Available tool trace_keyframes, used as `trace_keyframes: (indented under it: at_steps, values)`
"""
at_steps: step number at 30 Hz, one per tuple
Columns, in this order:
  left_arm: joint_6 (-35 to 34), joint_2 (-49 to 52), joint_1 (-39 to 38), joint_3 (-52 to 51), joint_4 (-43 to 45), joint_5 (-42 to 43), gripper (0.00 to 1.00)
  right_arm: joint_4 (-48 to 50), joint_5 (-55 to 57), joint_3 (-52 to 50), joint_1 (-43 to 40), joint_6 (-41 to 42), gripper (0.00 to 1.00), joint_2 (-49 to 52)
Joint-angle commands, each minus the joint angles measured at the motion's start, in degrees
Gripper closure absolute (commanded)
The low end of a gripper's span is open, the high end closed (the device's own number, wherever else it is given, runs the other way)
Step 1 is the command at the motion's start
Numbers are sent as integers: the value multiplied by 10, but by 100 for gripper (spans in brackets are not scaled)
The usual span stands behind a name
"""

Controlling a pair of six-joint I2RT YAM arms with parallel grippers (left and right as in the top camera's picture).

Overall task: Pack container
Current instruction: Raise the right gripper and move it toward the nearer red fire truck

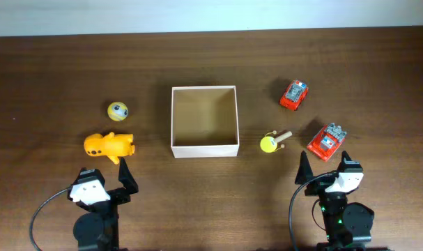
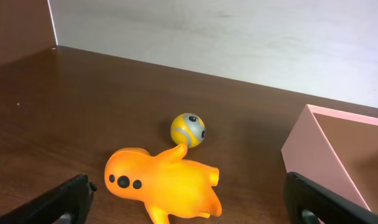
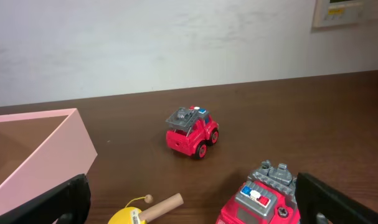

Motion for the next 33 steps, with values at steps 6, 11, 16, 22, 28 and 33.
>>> trace_keyframes:
  at_steps: [6,11,16,22,28,33]
  values:
    - [-1,-5,1,-6,2,9,1,-2,-5,-3,-4,0,1,-7]
    - [-1,-5,1,-6,2,9,1,-2,-5,-3,-4,0,1,-7]
    - [-1,-5,1,-6,2,9,1,2,-6,-3,-4,1,1,-7]
    - [-1,-5,1,-6,2,9,1,26,-31,8,-4,7,1,-7]
    - [-1,-5,1,-6,2,9,1,-32,-35,125,-4,0,1,4]
    - [-1,-5,1,-6,2,9,1,-155,-33,291,-4,-16,1,76]
